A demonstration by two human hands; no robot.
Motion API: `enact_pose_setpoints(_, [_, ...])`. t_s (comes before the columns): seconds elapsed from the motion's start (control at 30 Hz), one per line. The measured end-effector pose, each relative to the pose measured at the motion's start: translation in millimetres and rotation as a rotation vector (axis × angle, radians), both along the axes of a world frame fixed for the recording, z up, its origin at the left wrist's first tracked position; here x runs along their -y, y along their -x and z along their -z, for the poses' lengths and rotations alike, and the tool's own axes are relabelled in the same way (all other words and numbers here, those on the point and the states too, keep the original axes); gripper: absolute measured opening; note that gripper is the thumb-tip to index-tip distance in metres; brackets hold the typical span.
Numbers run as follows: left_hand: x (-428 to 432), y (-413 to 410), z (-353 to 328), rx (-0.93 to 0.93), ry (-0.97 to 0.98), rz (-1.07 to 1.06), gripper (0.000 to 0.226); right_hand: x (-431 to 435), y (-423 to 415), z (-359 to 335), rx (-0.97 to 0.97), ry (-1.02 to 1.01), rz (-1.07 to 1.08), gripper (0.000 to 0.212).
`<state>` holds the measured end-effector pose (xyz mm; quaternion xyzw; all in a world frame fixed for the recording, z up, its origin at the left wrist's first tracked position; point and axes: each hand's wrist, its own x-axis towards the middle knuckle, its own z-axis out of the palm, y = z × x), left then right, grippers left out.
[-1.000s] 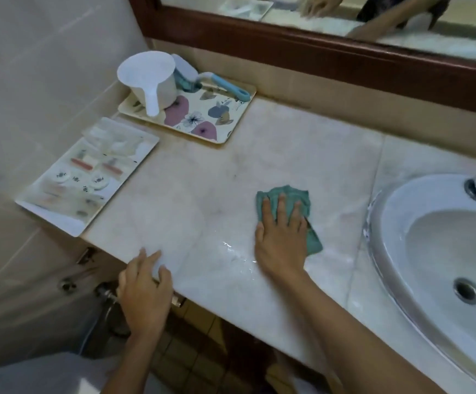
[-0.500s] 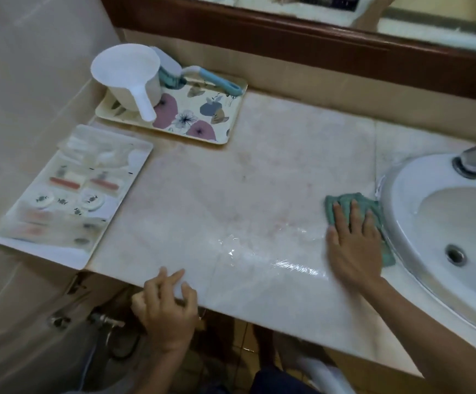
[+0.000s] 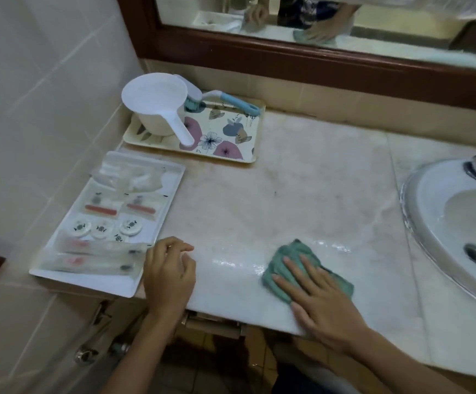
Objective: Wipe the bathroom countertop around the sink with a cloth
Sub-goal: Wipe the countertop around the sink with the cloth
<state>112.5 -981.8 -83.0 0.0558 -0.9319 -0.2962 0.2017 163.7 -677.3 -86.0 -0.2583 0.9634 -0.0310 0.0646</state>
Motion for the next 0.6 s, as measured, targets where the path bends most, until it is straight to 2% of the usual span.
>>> enact_pose_setpoints(0.07, [1,7,10,0.029,0.096,0.112,0.025,-30,27,-2,0.072,0.011,0.229,0.055])
enact_pose_setpoints(0.17, [-1,6,17,0.031,0.090,0.082,0.023,-9,78,1,0.070,0.042,0.548,0.058])
enact_pose_setpoints(0.27, [-1,1,17,-0.007,0.045,0.034,0.021,41,130,5,0.077,0.041,0.679,0.065])
enact_pose_setpoints(0.37, [0,3,16,-0.009,0.010,0.047,0.025,101,162,2,0.107,0.062,0.629,0.062])
enact_pose_setpoints(0.43, [1,2,14,-0.022,-0.044,0.034,0.028,146,160,2,0.113,0.103,0.523,0.060])
enact_pose_setpoints(0.6, [5,-1,7,-0.126,-0.387,-0.018,0.028,196,94,7,0.088,0.132,0.165,0.059])
